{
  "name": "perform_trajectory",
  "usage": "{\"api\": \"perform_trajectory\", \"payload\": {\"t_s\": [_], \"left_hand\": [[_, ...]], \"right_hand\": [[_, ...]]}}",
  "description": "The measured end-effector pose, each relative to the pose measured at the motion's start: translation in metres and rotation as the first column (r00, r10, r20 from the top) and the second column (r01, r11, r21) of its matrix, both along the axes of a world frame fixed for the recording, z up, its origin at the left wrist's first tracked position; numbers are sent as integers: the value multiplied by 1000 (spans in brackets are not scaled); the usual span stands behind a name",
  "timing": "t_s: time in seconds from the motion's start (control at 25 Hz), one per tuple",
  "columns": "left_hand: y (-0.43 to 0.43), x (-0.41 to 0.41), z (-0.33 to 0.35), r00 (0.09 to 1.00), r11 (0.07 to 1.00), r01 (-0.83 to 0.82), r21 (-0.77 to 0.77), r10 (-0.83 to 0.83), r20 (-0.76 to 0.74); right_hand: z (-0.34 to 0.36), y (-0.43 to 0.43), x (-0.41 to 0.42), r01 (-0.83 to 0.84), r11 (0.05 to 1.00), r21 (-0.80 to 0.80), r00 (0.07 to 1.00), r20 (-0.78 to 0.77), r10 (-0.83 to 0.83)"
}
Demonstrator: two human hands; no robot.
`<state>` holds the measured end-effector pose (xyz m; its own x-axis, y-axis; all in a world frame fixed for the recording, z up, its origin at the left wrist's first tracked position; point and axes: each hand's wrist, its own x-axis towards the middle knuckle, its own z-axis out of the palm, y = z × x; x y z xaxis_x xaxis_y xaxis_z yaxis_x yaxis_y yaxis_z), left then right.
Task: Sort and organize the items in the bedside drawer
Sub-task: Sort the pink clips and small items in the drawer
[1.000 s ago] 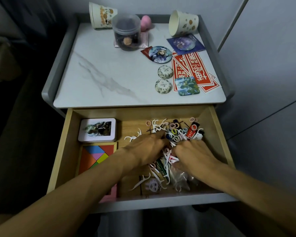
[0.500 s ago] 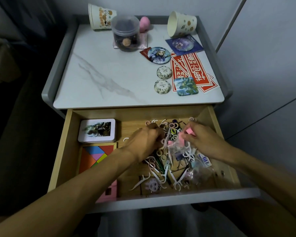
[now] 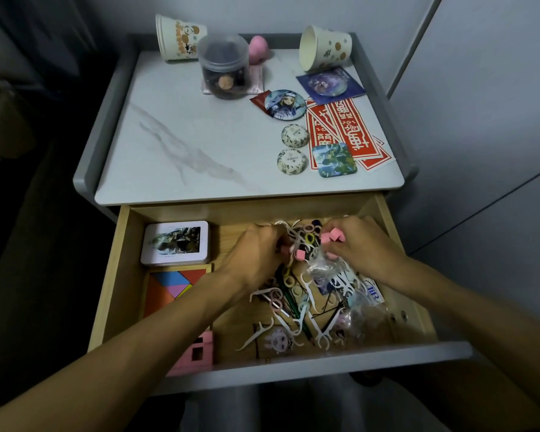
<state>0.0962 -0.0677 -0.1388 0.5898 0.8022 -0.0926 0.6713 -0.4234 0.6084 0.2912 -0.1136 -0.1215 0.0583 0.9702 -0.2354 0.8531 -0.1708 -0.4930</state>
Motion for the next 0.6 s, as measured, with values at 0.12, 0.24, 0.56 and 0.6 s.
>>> {"api": "perform_trajectory", "payload": {"t_s": [0.12,0.24,0.56,0.6], "left_hand": [[1,-2,5,999,999,-36,-24,36,17],[4,-5,7,997,996,-68,-59,71,42],[7,-10,15,979,983,-170,-73,177,103],[6,-11,17,976,981,-174,-84,183,114]], "right_hand": [[5,3,-2,18,1000,1,1000,-10,-18],[10,5,-2,15,999,39,998,67,-18],[19,1,-6,-63,954,294,998,44,52],[21,1,-9,-28,960,279,998,-47,43]]}}
